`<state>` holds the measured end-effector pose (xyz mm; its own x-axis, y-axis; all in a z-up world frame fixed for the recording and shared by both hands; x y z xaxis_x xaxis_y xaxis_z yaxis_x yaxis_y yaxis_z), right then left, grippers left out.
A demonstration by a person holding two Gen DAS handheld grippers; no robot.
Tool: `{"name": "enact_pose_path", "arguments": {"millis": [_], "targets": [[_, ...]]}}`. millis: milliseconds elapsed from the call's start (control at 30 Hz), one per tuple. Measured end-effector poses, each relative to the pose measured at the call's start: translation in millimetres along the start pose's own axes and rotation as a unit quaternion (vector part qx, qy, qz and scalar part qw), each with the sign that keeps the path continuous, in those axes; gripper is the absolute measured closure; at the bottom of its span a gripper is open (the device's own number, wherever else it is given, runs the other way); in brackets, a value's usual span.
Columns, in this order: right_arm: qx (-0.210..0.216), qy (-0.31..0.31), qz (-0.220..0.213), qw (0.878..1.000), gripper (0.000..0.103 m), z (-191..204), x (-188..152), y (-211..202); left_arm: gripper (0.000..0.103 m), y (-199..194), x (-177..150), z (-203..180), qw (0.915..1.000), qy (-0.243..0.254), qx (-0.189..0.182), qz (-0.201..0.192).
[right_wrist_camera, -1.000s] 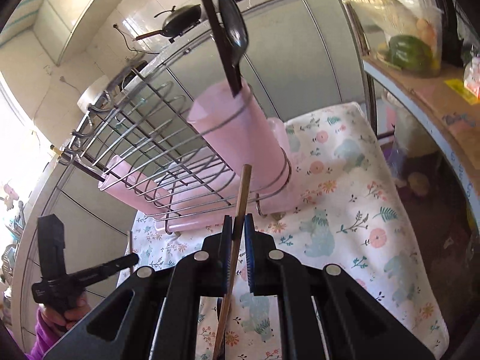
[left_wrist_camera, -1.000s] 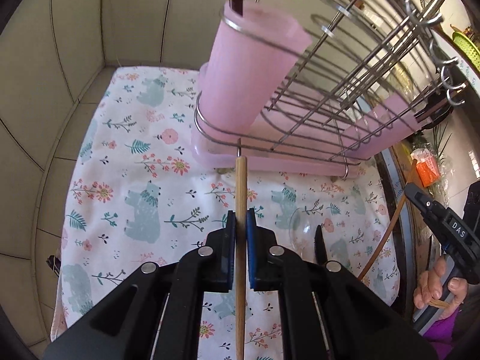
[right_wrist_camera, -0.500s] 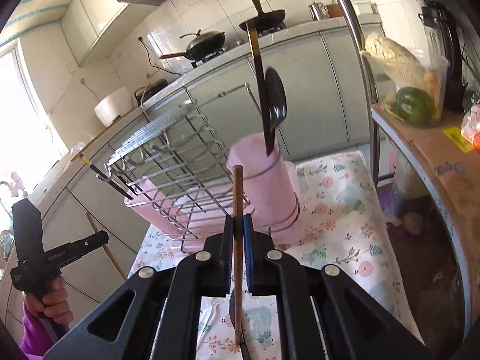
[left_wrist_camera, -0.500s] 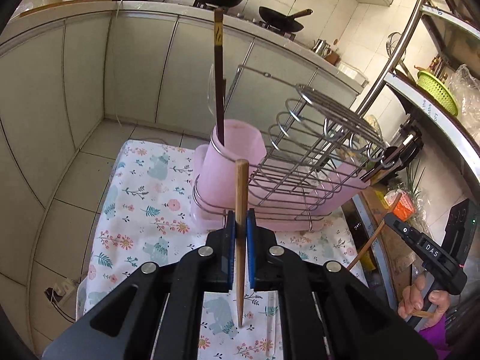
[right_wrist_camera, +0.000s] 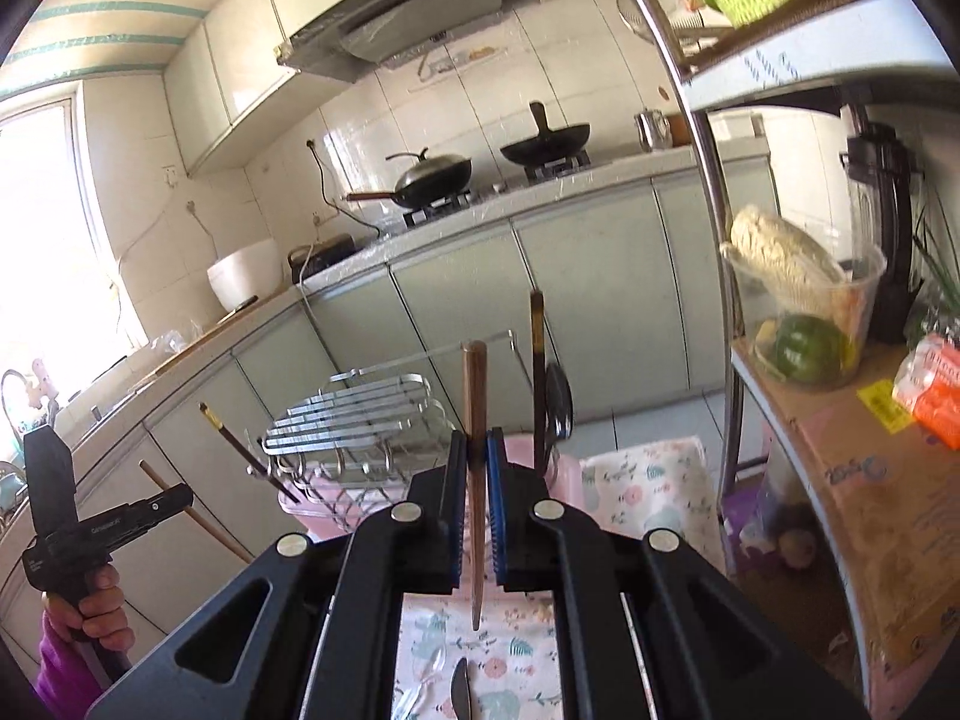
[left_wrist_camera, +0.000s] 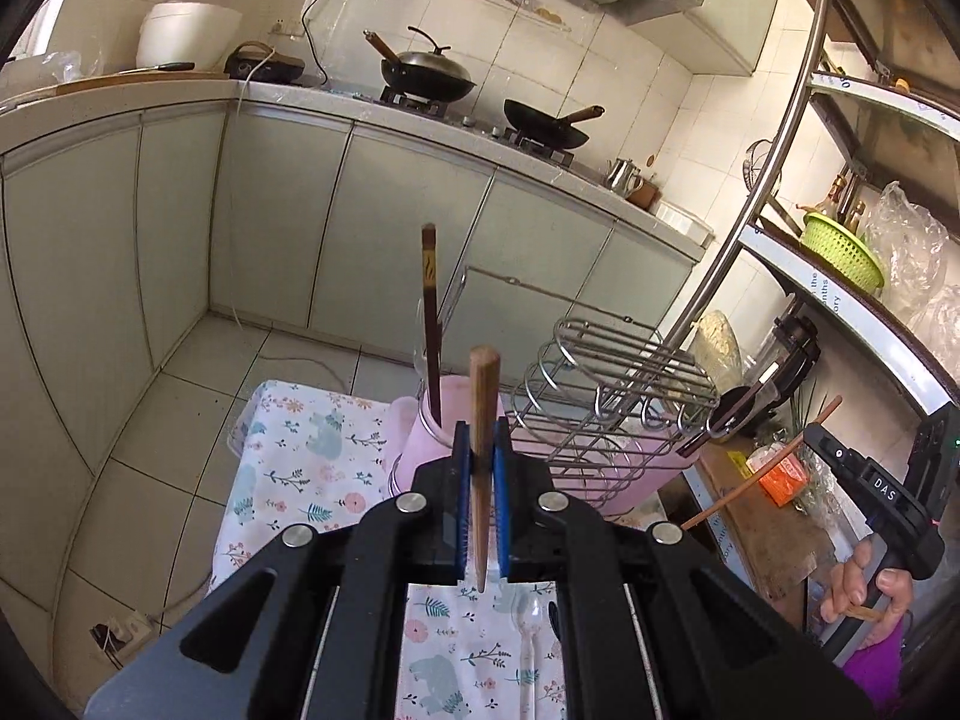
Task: Organize utensils
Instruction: 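Lift both wooden chopsticks and carry each gripper over a pink cup, then lower the chopsticks into the pink cups and open both grippers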
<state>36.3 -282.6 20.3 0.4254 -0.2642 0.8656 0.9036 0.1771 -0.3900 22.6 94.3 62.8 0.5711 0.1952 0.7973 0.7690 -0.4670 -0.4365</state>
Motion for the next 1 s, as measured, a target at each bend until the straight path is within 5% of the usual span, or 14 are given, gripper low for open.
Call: {"name": "enact_pose_path", "arguments": {"millis": [733,1000], "targets": [[-0.009,-0.03,-0.147,0.989,0.097,17.4,84.1,-59.9,0.097,-51.7,71.3,-49.1,0.9909,0.058,-0.029,-0.118],[-0.025,-0.032,-0.148,0.988,0.097,16.6,86.0,-36.7,0.097,-51.6,84.3,-56.8,0.9867,0.077,-0.01,-0.143]]}}
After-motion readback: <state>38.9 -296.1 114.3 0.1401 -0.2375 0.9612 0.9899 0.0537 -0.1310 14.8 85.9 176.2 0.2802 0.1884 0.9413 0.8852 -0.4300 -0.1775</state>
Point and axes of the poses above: each gripper's, at about its wrist camera, not at the fingertips, and y roughly the way its jaws point, z to its left, x to its top, the point moved 2 cm from there along y, roughly the way its jaws point, and after that the axes turned 11 degrees about -x, right-handed, at the moved point
